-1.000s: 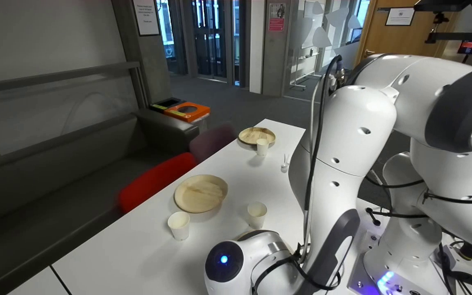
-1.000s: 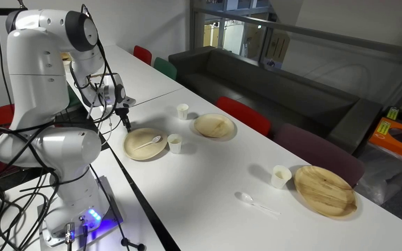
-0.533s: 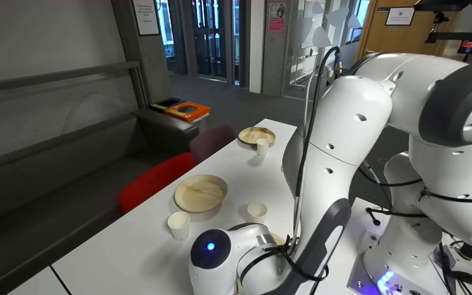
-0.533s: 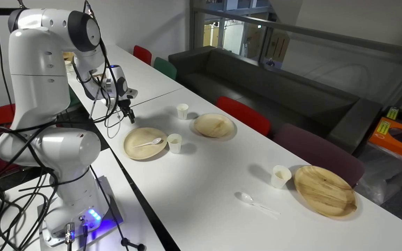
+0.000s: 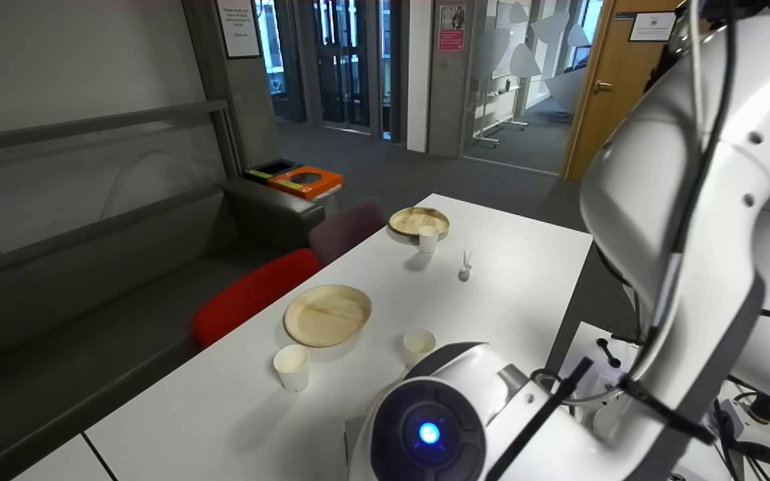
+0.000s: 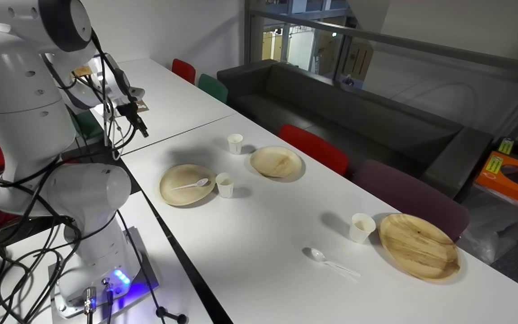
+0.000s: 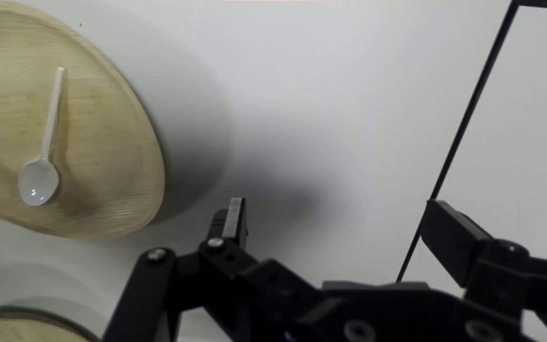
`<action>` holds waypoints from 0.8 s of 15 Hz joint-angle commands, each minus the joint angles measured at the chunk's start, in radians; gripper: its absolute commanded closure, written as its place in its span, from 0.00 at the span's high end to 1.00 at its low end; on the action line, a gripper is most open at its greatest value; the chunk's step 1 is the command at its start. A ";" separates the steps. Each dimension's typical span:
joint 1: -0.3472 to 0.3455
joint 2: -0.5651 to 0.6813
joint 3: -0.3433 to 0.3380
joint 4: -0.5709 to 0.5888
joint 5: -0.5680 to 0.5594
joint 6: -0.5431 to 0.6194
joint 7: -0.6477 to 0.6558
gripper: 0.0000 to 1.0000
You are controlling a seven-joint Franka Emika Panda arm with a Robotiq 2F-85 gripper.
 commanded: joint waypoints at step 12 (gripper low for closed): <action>-0.387 -0.446 0.197 -0.026 0.187 -0.402 0.342 1.00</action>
